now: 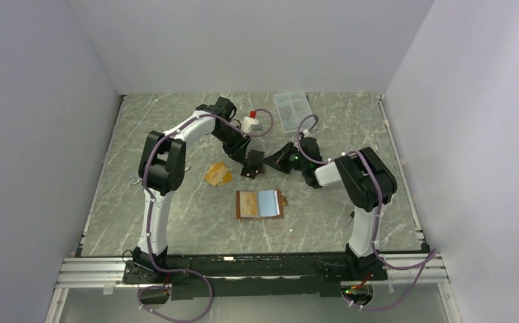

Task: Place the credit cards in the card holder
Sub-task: Pick up the credit card from the center of the board.

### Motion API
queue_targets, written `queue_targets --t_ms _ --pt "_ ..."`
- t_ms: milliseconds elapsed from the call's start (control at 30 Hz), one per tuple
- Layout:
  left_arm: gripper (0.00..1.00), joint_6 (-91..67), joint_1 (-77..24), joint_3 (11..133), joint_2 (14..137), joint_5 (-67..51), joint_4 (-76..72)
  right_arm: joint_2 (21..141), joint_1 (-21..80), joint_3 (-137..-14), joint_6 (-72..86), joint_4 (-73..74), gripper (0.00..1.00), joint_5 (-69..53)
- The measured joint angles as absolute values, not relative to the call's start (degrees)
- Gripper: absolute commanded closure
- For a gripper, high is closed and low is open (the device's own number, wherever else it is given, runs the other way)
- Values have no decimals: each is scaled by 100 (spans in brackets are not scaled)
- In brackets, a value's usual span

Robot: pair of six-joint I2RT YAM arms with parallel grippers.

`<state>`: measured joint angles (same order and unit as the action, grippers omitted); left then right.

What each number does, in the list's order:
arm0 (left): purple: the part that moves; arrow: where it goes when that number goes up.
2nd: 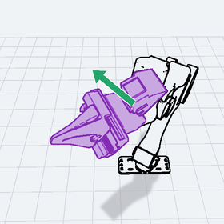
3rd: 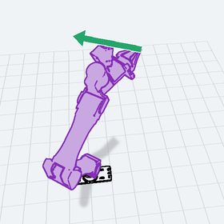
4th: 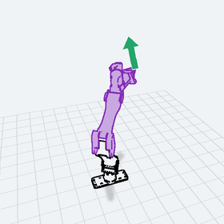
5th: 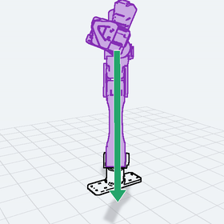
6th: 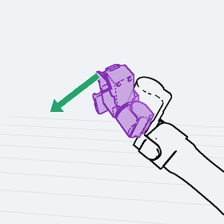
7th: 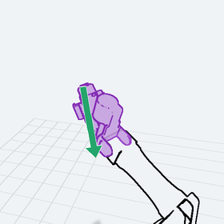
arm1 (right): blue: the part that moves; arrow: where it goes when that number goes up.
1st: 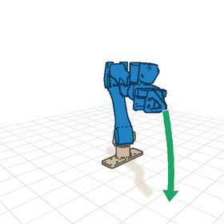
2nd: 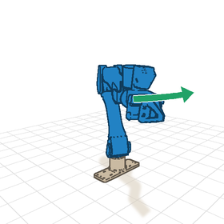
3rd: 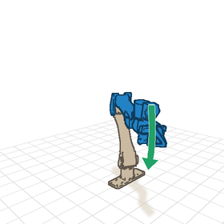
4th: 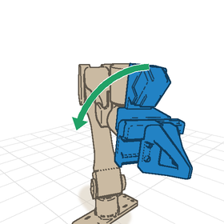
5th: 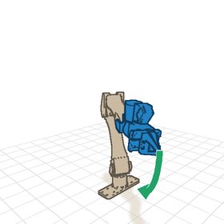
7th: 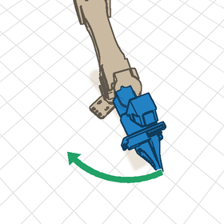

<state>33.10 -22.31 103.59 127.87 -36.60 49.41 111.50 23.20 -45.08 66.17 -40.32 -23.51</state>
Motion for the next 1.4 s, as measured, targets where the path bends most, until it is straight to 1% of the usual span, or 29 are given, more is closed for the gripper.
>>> queue_targets --t_ms 200,267,333,400,600,767,967,1167,1400 --pt "58 2987 -2274 10361 12785 -4060 4982 10923 2252 -4449 6552 -4014 100 -2300" --pt "60 2821 -2274 10361 12785 -4217 4991 10879 2250 -4445 6510 -3977 100 -2294" --pt "66 2711 -2285 10361 12785 -4268 4980 10853 2248 -4440 6469 -3946 100 -2285" --pt "69 2609 -2314 10353 12785 -4191 4919 10851 2248 -4440 6418 -3907 100 -2281" --pt "73 2493 -2578 10545 12903 -3444 4862 10851 2248 -4431 6296 -3739 100 -2274" --pt "79 2475 -2733 10820 13166 -3046 4829 10853 2248 -4372 6270 -3695 100 -2283" --pt "81 2473 -2749 11135 13391 -2943 4936 10875 2252 -4342 6278 -3758 100 -2309" --pt "84 2508 -2805 11174 13408 -2853 4969 10975 2279 -4344 6285 -3828 100 -2353" --pt "90 2650 -2877 11354 13493 -2720 5109 11198 2373 -4397 6305 -3870 95 -2473"
